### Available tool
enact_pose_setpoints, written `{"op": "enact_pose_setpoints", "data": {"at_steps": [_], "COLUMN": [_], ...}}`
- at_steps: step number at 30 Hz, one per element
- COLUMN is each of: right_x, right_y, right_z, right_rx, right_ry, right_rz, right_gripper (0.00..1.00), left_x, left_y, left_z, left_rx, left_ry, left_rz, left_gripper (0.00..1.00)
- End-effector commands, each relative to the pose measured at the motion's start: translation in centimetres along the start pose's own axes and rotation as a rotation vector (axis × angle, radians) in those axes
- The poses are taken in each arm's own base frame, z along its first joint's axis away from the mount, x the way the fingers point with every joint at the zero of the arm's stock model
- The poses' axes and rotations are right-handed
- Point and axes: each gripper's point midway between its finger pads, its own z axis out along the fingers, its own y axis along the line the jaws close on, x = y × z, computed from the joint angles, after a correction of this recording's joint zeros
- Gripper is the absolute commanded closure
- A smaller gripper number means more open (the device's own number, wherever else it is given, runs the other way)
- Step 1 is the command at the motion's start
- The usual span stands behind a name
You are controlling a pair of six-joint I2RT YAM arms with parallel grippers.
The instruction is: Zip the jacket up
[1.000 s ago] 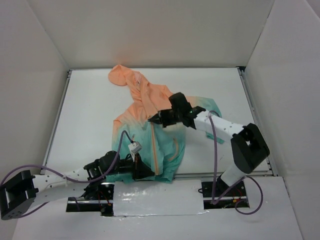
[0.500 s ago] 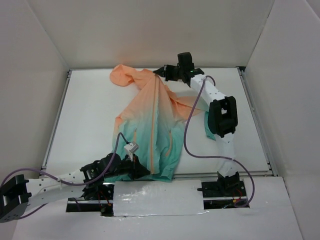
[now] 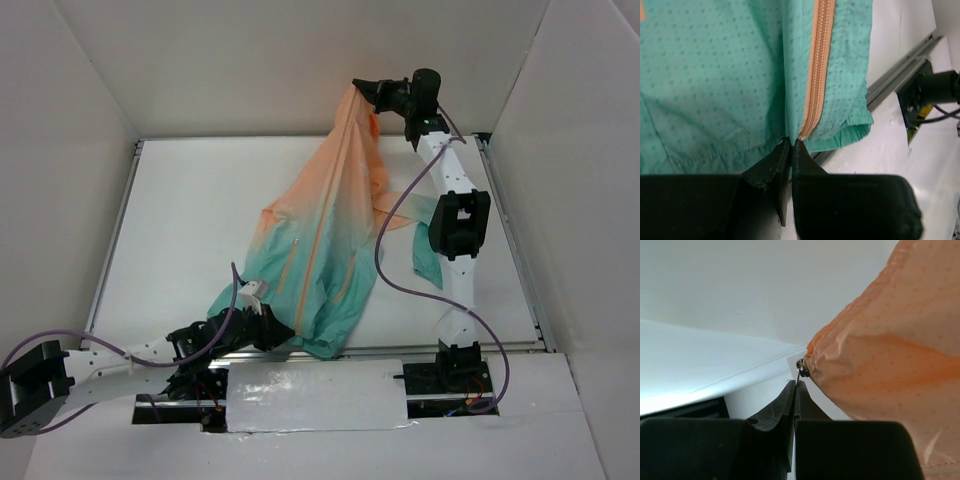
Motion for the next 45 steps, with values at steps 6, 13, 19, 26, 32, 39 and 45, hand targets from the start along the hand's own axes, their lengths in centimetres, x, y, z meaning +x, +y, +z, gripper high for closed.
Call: {"op": "enact_pose_setpoints", "data": {"at_steps": [6, 13, 19, 26, 32, 39, 45], "right_x": [-0.2, 0.2, 0.4, 3.4, 7.7, 13.9, 18.8], "right_y": [8.2, 5.0, 6.1, 12.2, 12.0, 7.3, 2.2], "right_z": [-3.0, -2.6, -3.3, -7.5, -14.0, -29.0, -39.3], "right_rx": [-0.260, -0.264, -0.272, -0.300, -0.153, 0.001, -0.014], "right_ry": [0.000, 0.088, 0.056, -0.007, -0.105, -0.329, -0.339], "right_rz": [-0.214, -0.247, -0.320, -0.497, -0.859, -1.284, -1.357], "right_gripper": [1.00, 0.87, 0.12, 0.00, 0.00, 0.00, 0.00], "left_x": [2.1, 1.6, 0.3, -4.4, -10.0, -19.4, -29.3], "left_y": [3.4, 3.6, 3.2, 0.8, -0.8, 1.1, 0.0], "left_z": [0.3, 1.4, 1.2, -1.5, -5.4, -7.7, -15.5], "left_rx": [-0.168, -0.236, -0.291, -0.299, -0.398, -0.697, -0.806], "left_ry": [0.066, 0.072, 0.051, -0.065, -0.201, -0.320, -0.582], "left_rz": [-0.032, -0.044, -0.057, -0.052, -0.037, -0.046, -0.127], "left_gripper": [1.00, 1.00, 0.51, 0.01, 0.01, 0.01, 0.01]}}
